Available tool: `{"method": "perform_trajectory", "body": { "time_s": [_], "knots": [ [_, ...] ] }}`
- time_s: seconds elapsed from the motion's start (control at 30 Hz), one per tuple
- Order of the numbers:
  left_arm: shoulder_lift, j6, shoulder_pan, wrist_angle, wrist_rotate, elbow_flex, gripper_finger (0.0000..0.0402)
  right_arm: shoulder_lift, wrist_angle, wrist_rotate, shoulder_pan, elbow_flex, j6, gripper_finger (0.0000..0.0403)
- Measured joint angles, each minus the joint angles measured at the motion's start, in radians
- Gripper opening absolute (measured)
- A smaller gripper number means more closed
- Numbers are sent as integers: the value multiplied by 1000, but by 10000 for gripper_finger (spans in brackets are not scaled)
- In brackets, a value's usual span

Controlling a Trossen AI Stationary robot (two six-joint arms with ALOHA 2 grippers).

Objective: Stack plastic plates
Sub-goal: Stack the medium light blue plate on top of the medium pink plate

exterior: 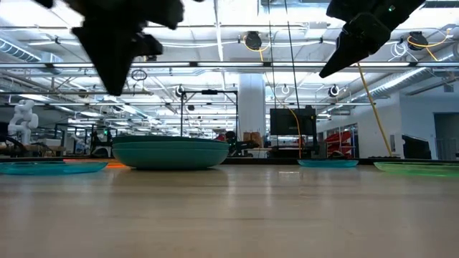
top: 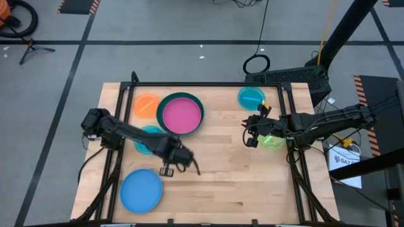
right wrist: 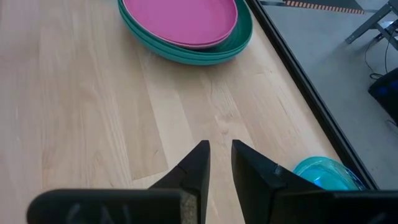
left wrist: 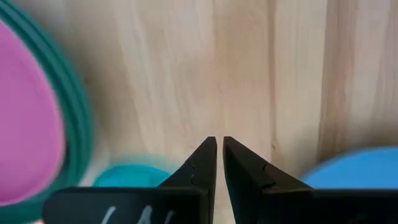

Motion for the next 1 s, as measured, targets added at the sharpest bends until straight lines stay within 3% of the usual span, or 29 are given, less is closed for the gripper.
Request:
{"method": "perform_trajectory", "body": {
  "time_s": [0.37, 0.6, 0.87, 1.0],
  "knots": [
    [-232, -287, -130, 79, -4, -308, 37, 1, 31, 0, 0, 0, 0, 59],
    [-396, -485, -260, 248, -28, -485, 37, 7, 30, 2, -3, 0, 0, 59],
    [-395, -647, -399, 255, -31, -572, 37, 10, 43, 4, -20, 0, 0, 59],
    [-396, -723, -425, 236, -80, -574, 37, 10, 45, 3, -30, 0, 5, 59]
  ]
}}
